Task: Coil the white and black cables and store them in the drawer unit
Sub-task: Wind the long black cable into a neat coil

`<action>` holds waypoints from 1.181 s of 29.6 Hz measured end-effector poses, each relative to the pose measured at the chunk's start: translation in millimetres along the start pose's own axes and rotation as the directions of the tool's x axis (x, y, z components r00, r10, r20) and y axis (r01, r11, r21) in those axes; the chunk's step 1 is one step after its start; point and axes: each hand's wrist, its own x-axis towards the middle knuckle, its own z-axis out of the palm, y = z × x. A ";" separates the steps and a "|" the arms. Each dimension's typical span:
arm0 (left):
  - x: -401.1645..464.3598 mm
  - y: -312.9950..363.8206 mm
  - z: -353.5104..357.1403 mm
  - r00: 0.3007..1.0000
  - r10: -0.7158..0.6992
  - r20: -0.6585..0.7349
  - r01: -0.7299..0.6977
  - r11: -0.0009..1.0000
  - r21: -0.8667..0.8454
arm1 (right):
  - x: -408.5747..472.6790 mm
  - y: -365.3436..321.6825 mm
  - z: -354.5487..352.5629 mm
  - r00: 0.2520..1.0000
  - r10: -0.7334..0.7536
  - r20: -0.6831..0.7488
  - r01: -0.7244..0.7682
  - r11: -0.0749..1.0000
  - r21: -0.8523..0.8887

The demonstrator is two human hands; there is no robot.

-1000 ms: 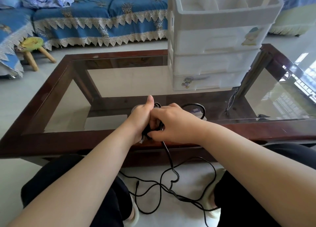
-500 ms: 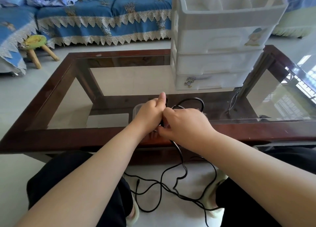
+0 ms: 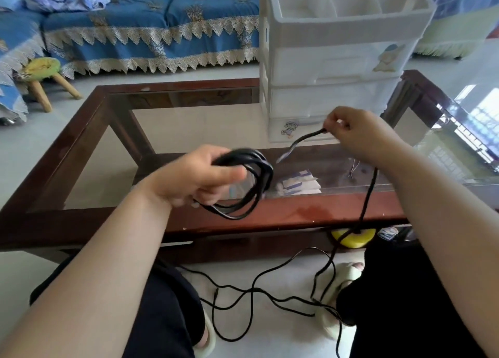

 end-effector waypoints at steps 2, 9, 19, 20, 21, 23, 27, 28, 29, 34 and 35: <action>-10.5 6.1 -13.0 0.992 0.118 -0.036 -0.122 0.971 -0.206 | 2.8 13.8 -4.2 0.999 0.034 0.029 -0.033 0.998 -0.051; -14.8 12.5 -13.0 0.890 0.106 -0.444 -0.360 0.759 -0.542 | -74.3 -27.3 61.5 0.859 -0.164 0.484 0.212 0.976 -0.047; -5.1 10.2 27.9 0.946 -0.104 -0.308 -0.134 0.738 -0.661 | -99.7 -57.9 71.6 0.909 -0.316 -0.272 0.378 0.900 0.218; -4.7 10.2 31.7 0.947 -0.105 -0.302 -0.129 0.739 -0.662 | -98.0 -59.3 68.2 0.886 -0.349 -0.306 0.413 0.893 0.179; -4.4 9.3 34.8 0.949 -0.106 -0.298 -0.125 0.742 -0.659 | -97.0 -60.1 66.2 0.869 -0.382 -0.315 0.442 0.885 0.145; -3.8 6.6 37.2 0.947 -0.107 -0.304 -0.126 0.743 -0.657 | -97.8 -61.8 63.2 0.887 -0.405 -0.221 0.447 0.874 0.193; -1.7 3.3 35.9 0.927 -0.112 -0.359 -0.148 0.769 -0.622 | -103.2 -65.5 64.6 0.920 -0.391 0.013 0.362 0.864 0.351; -1.1 2.7 36.1 0.920 -0.112 -0.375 -0.139 0.802 -0.581 | -104.5 -68.1 68.1 0.940 -0.342 0.009 0.315 0.875 0.368; -0.2 1.9 37.2 0.915 -0.107 -0.388 -0.123 0.844 -0.522 | -105.5 -70.6 72.5 0.962 -0.273 -0.008 0.255 0.889 0.381; 6.1 0.3 42.8 0.900 -0.026 -0.435 -0.074 0.974 -0.212 | -96.0 -72.6 75.7 0.993 -0.116 0.000 0.109 0.932 0.346; 6.6 1.7 41.3 0.895 -0.013 -0.446 -0.086 0.976 -0.201 | -93.2 -72.5 71.7 0.992 -0.123 -0.014 0.120 0.933 0.338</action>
